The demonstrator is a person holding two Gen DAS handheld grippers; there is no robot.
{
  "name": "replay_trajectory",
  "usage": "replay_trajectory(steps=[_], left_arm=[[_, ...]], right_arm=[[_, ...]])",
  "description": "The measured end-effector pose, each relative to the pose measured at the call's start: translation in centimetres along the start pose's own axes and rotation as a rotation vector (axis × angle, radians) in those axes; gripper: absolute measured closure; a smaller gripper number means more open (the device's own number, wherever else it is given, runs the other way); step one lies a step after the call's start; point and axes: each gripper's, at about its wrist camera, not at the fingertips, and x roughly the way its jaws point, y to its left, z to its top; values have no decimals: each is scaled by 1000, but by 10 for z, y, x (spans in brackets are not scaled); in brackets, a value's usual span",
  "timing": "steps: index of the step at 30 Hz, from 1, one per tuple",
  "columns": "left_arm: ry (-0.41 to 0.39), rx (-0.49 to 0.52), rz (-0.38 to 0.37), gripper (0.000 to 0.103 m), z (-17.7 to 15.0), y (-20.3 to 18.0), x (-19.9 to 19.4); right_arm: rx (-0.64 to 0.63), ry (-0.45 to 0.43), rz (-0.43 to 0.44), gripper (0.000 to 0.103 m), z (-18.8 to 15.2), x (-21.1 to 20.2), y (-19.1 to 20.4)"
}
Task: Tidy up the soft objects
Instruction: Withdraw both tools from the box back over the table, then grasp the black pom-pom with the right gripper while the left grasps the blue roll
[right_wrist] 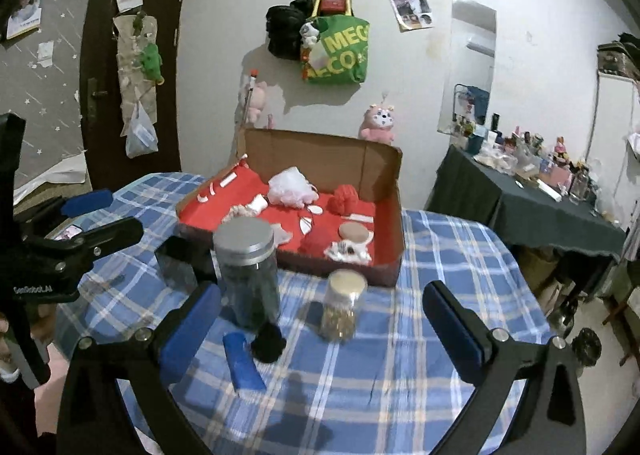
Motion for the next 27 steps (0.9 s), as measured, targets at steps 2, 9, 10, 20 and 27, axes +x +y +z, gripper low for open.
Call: replay_trajectory(steps=[2, 9, 10, 20, 27], left_arm=[[5, -7, 13, 6, -12, -1, -1], [88, -43, 35, 6, -54, 4, 13], [109, -47, 40, 6, -61, 4, 18], [217, -50, 52, 6, -96, 6, 46], [238, -51, 58, 6, -99, 12, 51]], right_arm=[[7, 11, -10, 0, -12, 3, 1], [40, 97, -26, 0, -55, 29, -2], [48, 107, -21, 0, -59, 33, -3], [66, 199, 25, 0, -79, 70, -1], [12, 265, 1, 0, -81, 96, -2]])
